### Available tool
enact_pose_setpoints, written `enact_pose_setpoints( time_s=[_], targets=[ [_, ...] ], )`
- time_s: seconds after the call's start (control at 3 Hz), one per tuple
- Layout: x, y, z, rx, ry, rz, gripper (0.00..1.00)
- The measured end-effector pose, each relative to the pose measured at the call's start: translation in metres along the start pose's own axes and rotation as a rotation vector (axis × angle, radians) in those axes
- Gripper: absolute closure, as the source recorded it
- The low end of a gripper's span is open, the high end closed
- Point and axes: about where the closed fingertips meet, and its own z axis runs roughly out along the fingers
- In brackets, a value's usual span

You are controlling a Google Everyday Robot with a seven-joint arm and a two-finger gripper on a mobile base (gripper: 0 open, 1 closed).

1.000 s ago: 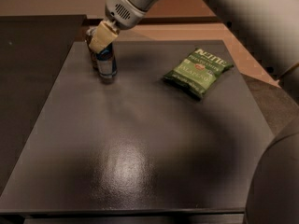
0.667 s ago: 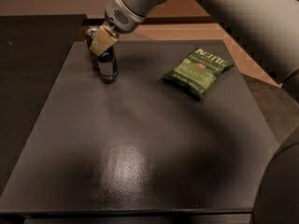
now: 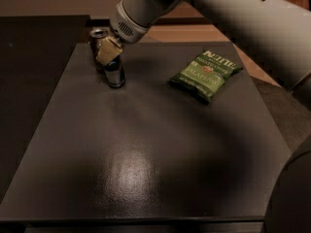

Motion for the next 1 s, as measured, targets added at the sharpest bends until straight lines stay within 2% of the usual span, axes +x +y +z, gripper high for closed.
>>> enact_pose_setpoints(
  time_s=[0.33,0.67,1.0],
  targets=[
    [-0.0005,0.0012,0.0015,-0.003,0.001,-0.001,0.15],
    [-0.0009,0.0024,0.0031,-0.006,0.002,-0.003,0.0],
    [-0.0009,0.0024,0.0031,-0.006,0.002,-0.003,0.0]
  ],
)
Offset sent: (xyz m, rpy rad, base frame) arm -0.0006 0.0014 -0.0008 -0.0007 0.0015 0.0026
